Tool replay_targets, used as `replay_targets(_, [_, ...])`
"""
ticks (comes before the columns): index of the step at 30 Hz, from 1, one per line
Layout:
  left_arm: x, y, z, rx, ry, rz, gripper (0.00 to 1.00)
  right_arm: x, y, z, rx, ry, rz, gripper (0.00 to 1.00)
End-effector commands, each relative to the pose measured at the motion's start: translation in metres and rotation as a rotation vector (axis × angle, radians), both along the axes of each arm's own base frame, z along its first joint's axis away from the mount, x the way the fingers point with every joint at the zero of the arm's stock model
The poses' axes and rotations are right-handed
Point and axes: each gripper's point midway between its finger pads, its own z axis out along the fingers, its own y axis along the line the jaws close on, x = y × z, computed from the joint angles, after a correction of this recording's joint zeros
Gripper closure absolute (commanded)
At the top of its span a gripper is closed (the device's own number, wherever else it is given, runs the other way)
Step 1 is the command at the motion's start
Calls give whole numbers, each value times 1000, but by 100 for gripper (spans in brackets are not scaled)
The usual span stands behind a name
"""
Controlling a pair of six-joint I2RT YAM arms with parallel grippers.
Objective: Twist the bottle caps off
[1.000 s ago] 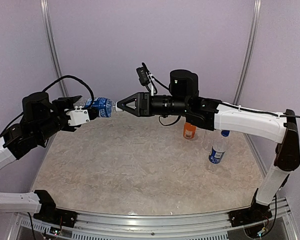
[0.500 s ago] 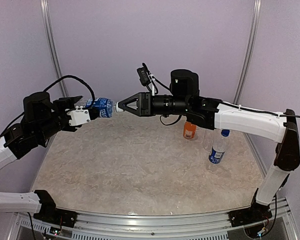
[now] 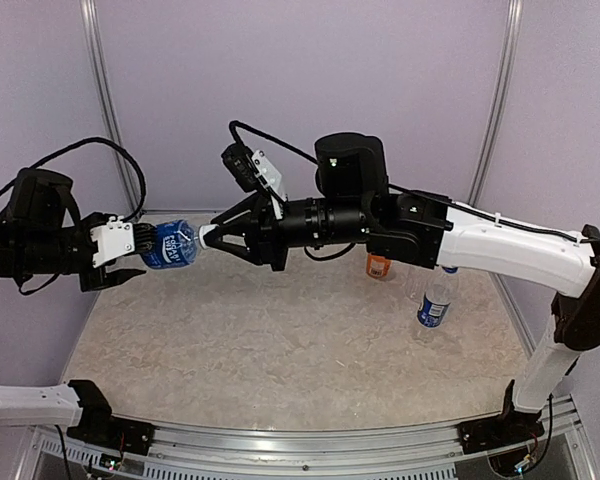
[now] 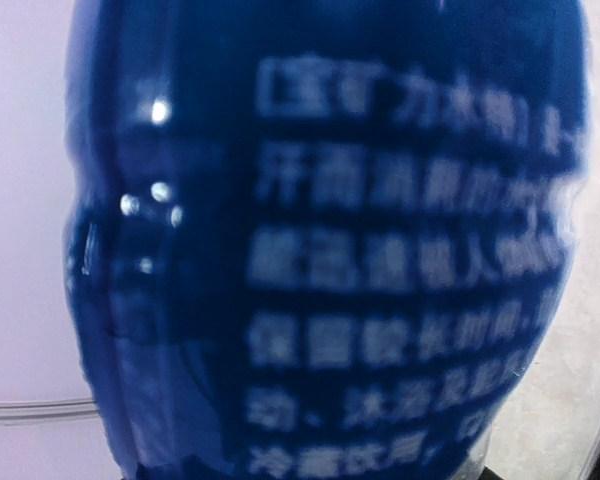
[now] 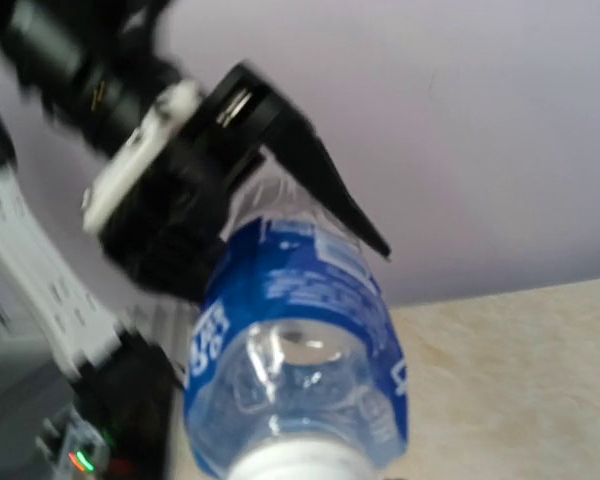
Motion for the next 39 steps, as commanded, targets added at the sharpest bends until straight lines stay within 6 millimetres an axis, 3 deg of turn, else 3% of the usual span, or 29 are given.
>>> replay_targets(1, [-38, -31, 11, -181, 158, -156, 63, -10, -2, -77, -306, -301, -18, 100])
replay_targets(4, [-49, -32, 10, -191, 213, -181, 63, -27, 0, -82, -362, -509, 16, 100])
replay_targets(10, [-57, -39, 16, -234, 316, -161, 63, -40, 4, -77, -461, -897, 23, 100])
replay_targets(12, [-61, -40, 9, -222, 361, -167, 63, -44, 3, -74, -468, -988, 35, 100])
replay_targets(19, [-61, -40, 4, -234, 364, -156, 63, -48, 1, -63, -379, -994, 1, 100])
replay_targets(20, [-58, -39, 5, -235, 349, -150, 63, -45, 1, -59, -359, -969, -31, 83])
replay_targets(21, [-54, -39, 6, -235, 331, -138, 63, -42, -1, -52, -338, -937, -81, 57])
replay_targets(22, [-48, -39, 7, -231, 304, -123, 63, -36, -4, -43, -313, -903, -135, 38])
replay_targets(25, [-18, -33, 7, -199, 163, -43, 63, -19, -20, -12, -186, -714, -247, 1])
replay_targets(30, [41, -15, 15, -95, -176, 114, 62, -12, -47, 15, 101, -187, -78, 1])
replay_targets(34, [61, -12, 36, -68, -367, 152, 62, 16, -51, -1, 129, 157, -115, 1])
replay_targets(36, [65, -14, 44, -57, -424, 153, 62, 35, -48, -14, 117, 347, -144, 6])
replay_targets(39, [68, -15, 44, -16, -465, 147, 62, 45, -46, -23, 162, 565, -66, 14])
